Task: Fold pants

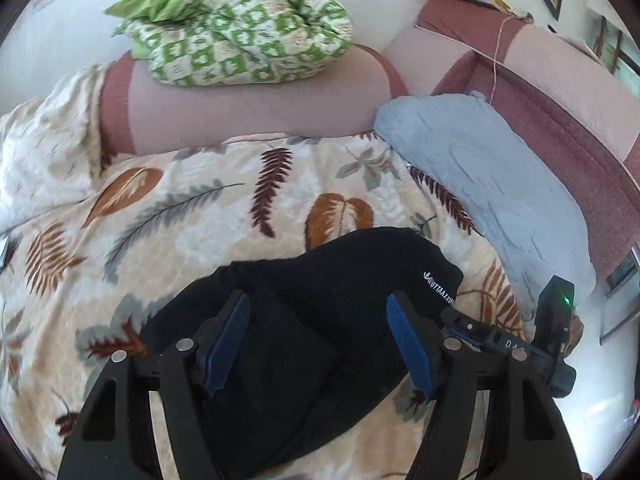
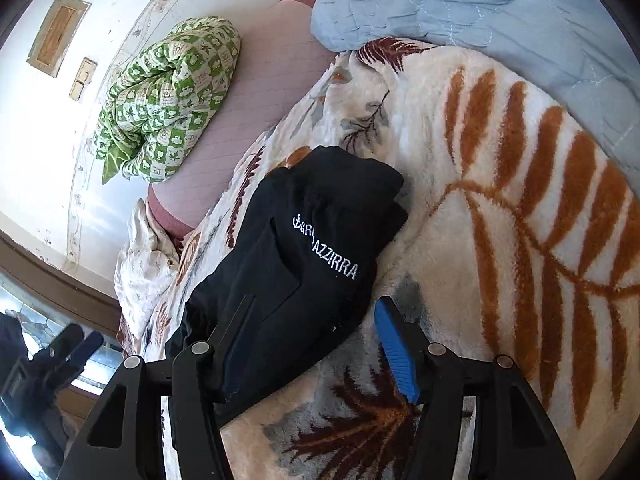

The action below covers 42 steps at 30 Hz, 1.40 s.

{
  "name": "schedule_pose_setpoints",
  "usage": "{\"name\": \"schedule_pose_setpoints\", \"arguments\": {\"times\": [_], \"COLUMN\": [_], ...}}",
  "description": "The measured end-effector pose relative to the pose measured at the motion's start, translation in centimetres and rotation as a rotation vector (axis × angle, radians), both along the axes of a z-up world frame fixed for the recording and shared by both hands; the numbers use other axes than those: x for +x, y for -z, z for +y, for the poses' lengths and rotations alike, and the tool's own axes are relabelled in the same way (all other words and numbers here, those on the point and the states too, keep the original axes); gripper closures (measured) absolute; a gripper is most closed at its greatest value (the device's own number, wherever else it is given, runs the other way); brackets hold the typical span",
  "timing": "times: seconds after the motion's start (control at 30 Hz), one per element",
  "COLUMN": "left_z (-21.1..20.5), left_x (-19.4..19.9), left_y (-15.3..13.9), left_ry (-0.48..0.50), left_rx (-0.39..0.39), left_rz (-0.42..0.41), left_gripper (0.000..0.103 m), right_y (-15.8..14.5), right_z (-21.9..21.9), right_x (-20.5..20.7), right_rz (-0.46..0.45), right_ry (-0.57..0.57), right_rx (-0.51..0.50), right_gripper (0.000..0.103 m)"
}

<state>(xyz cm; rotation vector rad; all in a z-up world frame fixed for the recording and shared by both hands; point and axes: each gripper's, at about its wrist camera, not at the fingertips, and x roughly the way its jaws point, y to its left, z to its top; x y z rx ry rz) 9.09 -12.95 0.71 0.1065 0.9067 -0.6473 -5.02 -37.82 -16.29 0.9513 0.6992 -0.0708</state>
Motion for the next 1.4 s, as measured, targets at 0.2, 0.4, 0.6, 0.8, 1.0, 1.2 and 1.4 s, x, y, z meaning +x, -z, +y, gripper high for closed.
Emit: {"name": "schedule_pose_setpoints", "arguments": {"times": [0.2,0.4,0.6,0.8,1.0,1.2,1.4], "left_z": [-8.8,-15.0,-19.1,-22.2,-23.7,-21.1,-19.2], "left_x": [4.8,8.1,10.8,11.3,9.0,8.7,7.2], "left_y": [2.5,7.0,10.8,13.4,14.0,11.6,8.8], "left_ry": [0.105,0.158,0.224,0.291,0.368,0.353,0.339], "left_rx": [0.040,0.062,0.120,0.205,0.328,0.245,0.169], "left_rz": [0.081,0.195,0.275,0.289,0.168,0.160,0.130], "left_gripper": [0.033,0.033,0.033,0.033,0.055,0.077,0.080], "right_y": [1.2,1.9,2.6,2.6,2.3,3.7,2.4], "right_z": [-0.6,-1.5,-1.8,-1.8,-0.9,-2.6,-2.2], "right_x": [1.8,3.0,4.5,4.3,4.3,4.0,3.7], "right_rz": [0.033,-0.006,-0.056,-0.063,-0.036,-0.075,-0.128], "right_ry": [-0.017,-0.019,0.020,0.046,0.059,0.047,0.014], "right_rx": [0.035,0.024,0.036,0.034,-0.043,0.096,0.105], "right_gripper": [0.039,0.039,0.039,0.040,0.040,0.074,0.083]}}
